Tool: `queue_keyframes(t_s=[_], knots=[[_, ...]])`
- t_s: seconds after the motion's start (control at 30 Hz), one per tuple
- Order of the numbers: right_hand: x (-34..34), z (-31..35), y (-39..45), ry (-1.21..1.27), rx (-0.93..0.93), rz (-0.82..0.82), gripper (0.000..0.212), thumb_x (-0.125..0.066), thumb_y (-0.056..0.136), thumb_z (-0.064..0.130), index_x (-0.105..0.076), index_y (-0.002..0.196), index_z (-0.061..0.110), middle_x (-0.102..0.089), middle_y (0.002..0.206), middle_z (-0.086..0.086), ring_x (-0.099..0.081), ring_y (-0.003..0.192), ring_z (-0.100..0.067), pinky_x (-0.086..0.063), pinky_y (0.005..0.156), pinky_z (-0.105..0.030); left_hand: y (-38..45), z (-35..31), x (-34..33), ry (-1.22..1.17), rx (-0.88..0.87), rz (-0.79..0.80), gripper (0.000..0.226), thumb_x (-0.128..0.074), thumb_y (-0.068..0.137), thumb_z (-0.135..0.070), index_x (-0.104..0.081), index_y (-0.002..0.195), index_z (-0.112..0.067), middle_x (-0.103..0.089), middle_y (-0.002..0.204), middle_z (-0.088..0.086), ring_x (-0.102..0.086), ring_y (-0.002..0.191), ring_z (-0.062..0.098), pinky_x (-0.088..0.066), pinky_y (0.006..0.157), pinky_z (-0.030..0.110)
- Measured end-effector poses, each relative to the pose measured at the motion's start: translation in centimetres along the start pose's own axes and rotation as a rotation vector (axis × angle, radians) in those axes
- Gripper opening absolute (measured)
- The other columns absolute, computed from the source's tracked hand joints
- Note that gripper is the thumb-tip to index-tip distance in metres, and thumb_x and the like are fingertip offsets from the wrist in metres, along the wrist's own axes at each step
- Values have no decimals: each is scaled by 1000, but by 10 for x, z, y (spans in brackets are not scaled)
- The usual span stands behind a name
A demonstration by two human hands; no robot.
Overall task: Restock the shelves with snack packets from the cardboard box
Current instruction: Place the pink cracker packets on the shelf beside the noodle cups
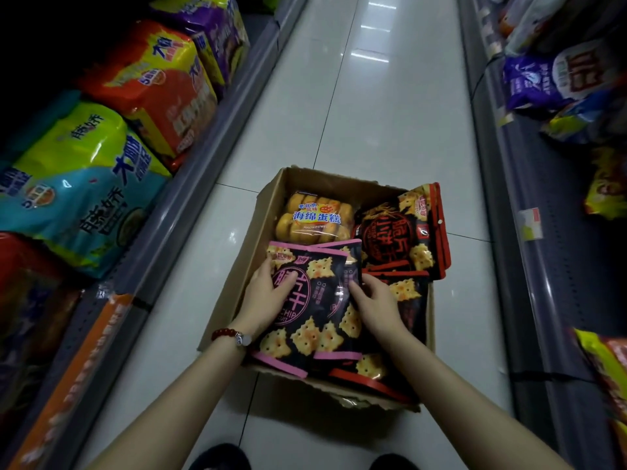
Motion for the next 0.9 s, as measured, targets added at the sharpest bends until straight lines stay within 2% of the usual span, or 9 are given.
queue_keyframes(t_s=[0.13,0.27,0.43,0.47,0.53,0.63,0.7,0.8,0.9], knots=[[3,3,-8,54,8,-10,20,-48,99,23,-65,109,17,-70,103,5,-66,96,-11,-55,82,-33,0,9,-5,-98,77,-2,97,-65,59,-71,-30,140,-31,-51,135,4,-60,112,23,-54,89,47],[9,9,-15,109,26,-38,19,-46,100,19,-64,104,19,-69,97,8,-65,89,-6,-50,68,-17,-7,-2,-7,-115,95,-26,84,-72,73,-50,-29,140,-22,-55,131,5,-60,111,23,-53,91,46],[24,11,-19,193,14,-58,20,-44,101,20,-64,106,18,-72,95,2,-69,85,-9,-52,62,-18,-7,-6,0,-203,179,47,126,-78,47,-69,-13,148,-27,-51,139,6,-58,116,24,-49,98,46],[27,12,-19,221,15,-64,21,-44,101,21,-63,108,17,-71,97,1,-69,85,-9,-52,61,-17,-7,-7,0,-206,190,60,125,-78,51,-67,-13,149,-24,-52,138,7,-59,115,24,-49,97,43],[33,16,-19,278,15,-73,21,-44,101,22,-61,112,19,-70,100,1,-69,87,-10,-52,62,-18,-8,-11,0,-233,198,63,101,-76,68,-52,-24,145,-13,-59,129,10,-62,109,23,-51,90,37],[37,14,-15,361,17,-80,18,-45,101,24,-60,111,25,-70,107,-1,-68,96,-16,-55,75,-28,-8,-15,0,-335,203,67,70,-79,68,-42,-51,123,-9,-70,109,13,-69,96,25,-54,90,44],[35,13,-14,418,15,-64,19,-44,101,25,-58,113,29,-68,114,-2,-66,104,-18,-54,85,-35,-6,-16,2,-373,183,86,70,-83,59,-41,-53,116,-11,-70,107,13,-70,94,26,-55,89,46],[30,11,-12,480,1,-36,20,-41,102,29,-53,117,35,-63,121,-1,-61,112,-20,-51,94,-42,-6,-16,2,-370,151,99,67,-82,64,-34,-49,118,-14,-69,108,11,-69,95,25,-56,86,43],[27,10,-13,443,5,-61,34,-37,102,37,-45,134,27,-58,127,0,-57,118,-19,-48,100,-46,-6,-14,3,-340,119,99,72,-82,60,-40,-48,118,-15,-69,108,9,-69,94,24,-56,87,45]])
Point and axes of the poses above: each hand's wrist, its own y-axis towards the middle knuckle, its own x-axis out of the back of the hand, z = x × y, the point moved 2 cm from there along y, towards the middle knuckle
